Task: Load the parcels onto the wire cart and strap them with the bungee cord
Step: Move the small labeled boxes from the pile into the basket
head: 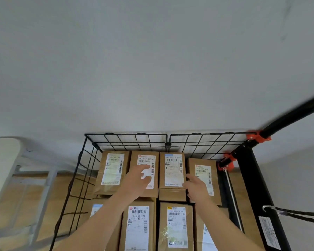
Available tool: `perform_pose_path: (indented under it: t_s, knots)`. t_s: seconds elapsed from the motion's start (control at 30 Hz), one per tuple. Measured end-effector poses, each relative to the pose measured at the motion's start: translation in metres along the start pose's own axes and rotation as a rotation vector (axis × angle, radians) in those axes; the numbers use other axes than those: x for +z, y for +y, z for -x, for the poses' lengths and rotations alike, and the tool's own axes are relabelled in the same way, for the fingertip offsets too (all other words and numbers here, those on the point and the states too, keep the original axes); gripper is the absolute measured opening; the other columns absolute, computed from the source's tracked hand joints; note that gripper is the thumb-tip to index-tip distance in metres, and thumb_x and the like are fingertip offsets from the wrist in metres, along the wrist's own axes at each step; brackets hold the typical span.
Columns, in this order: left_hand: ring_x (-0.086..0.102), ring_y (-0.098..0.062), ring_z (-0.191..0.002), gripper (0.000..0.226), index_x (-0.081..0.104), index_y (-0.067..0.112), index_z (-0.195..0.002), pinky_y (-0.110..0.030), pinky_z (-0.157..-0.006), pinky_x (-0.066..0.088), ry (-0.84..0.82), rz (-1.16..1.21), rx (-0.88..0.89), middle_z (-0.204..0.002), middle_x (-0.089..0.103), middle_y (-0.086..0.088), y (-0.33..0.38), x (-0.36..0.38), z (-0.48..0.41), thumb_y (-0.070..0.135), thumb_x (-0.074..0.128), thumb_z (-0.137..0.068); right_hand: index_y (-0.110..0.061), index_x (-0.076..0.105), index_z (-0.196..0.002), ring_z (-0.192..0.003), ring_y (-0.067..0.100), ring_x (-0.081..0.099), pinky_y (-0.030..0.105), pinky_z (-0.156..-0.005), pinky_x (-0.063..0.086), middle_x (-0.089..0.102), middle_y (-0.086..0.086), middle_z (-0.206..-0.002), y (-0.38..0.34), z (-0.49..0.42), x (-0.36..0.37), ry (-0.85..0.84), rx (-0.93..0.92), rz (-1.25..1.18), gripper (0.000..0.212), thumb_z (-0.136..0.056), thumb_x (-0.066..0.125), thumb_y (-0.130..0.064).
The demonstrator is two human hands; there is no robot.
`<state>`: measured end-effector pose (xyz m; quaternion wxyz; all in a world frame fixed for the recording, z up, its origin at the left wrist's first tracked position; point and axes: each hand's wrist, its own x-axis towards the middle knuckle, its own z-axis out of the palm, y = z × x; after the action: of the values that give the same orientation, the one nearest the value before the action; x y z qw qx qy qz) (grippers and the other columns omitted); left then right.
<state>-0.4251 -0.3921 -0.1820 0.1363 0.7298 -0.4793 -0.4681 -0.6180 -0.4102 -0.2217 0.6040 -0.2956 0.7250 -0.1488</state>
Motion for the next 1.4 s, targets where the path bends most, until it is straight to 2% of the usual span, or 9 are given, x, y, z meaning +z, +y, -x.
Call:
perform_pose_path:
  t_s: [0.1,0.2,0.3,0.4,0.53,0.7,0.8,1.03,1.4]
  knots:
    - [0.044,-0.007,-0.120,0.039,0.047,0.028,-0.132,-0.021,-0.098,0.036,0.029,-0.048,0.069,-0.141,0.041,0.006,-0.005,-0.025,0.029,0.020,0.052,-0.094,-0.018,0.051,-0.134,-0.099,0.015,0.047,0.025,-0.085,0.039,0.053,0.004,-0.130,-0.015,0.037,0.018,0.017,-0.060,0.004,0.046,-0.090,0.049,-0.005]
    - [0.041,-0.011,-0.126,0.040,0.048,0.027,-0.133,-0.027,-0.106,0.034,0.073,-0.060,0.135,-0.139,0.041,0.007,-0.009,-0.052,0.064,0.021,0.053,-0.094,-0.017,0.057,-0.125,-0.105,0.018,0.049,0.026,-0.088,0.039,0.056,0.002,-0.116,-0.029,0.081,0.045,-0.005,-0.147,0.015,0.035,-0.091,0.052,-0.009]
    - [0.041,-0.009,-0.127,0.042,0.046,0.027,-0.134,-0.027,-0.107,0.034,0.136,-0.053,0.181,-0.140,0.041,0.009,-0.023,-0.079,0.103,0.022,0.053,-0.094,-0.019,0.061,-0.119,-0.099,0.015,0.053,0.029,-0.088,0.045,0.058,-0.002,-0.113,-0.035,0.122,0.080,-0.036,-0.234,0.042,0.031,-0.091,0.052,-0.008]
    - [0.041,-0.005,-0.125,0.043,0.045,0.027,-0.135,-0.018,-0.100,0.030,0.204,-0.059,0.239,-0.142,0.041,0.010,-0.050,-0.110,0.146,0.020,0.054,-0.094,-0.019,0.063,-0.112,-0.091,0.010,0.055,0.027,-0.083,0.044,0.060,-0.005,-0.106,-0.036,0.168,0.118,-0.055,-0.326,0.063,0.026,-0.092,0.052,-0.009]
    - [0.042,-0.007,-0.124,0.042,0.045,0.026,-0.134,-0.022,-0.101,0.033,0.319,-0.060,0.273,-0.136,0.044,0.010,-0.090,-0.154,0.205,0.021,0.054,-0.094,-0.021,0.065,-0.105,-0.096,0.019,0.059,0.030,-0.082,0.049,0.063,0.000,-0.105,-0.028,0.230,0.173,-0.099,-0.396,0.101,0.022,-0.090,0.052,-0.009]
    - [0.045,-0.006,-0.122,0.038,0.048,0.027,-0.132,-0.021,-0.100,0.035,0.441,-0.046,0.295,-0.136,0.044,0.011,-0.158,-0.206,0.269,0.024,0.052,-0.094,-0.023,0.066,-0.096,-0.100,0.016,0.059,0.027,-0.083,0.049,0.066,0.001,-0.105,-0.014,0.291,0.243,-0.159,-0.501,0.124,0.022,-0.089,0.052,-0.007]
    - [0.045,-0.007,-0.123,0.038,0.047,0.026,-0.133,-0.023,-0.099,0.038,0.485,-0.021,0.288,-0.136,0.044,0.009,-0.196,-0.233,0.303,0.025,0.051,-0.095,-0.025,0.066,-0.090,-0.104,0.018,0.059,0.033,-0.094,0.049,0.067,0.003,-0.105,-0.006,0.321,0.287,-0.194,-0.540,0.130,0.019,-0.088,0.055,-0.008]
    - [0.048,-0.007,-0.117,0.038,0.049,0.028,-0.131,-0.022,-0.096,0.039,0.637,-0.002,0.235,-0.134,0.046,0.008,-0.271,-0.286,0.368,0.025,0.054,-0.093,-0.020,0.065,-0.088,-0.091,0.018,0.059,0.022,-0.071,0.047,0.067,0.008,-0.098,0.004,0.383,0.379,-0.319,-0.584,0.156,0.019,-0.088,0.056,-0.003]
    - [0.046,-0.007,-0.117,0.039,0.048,0.026,-0.132,-0.021,-0.093,0.038,0.769,0.067,0.092,-0.135,0.045,0.008,-0.361,-0.345,0.398,0.024,0.054,-0.093,-0.022,0.067,-0.083,-0.088,0.020,0.061,0.034,-0.088,0.052,0.070,0.010,-0.098,-0.008,0.415,0.479,-0.441,-0.692,0.316,0.024,-0.088,0.053,-0.003]
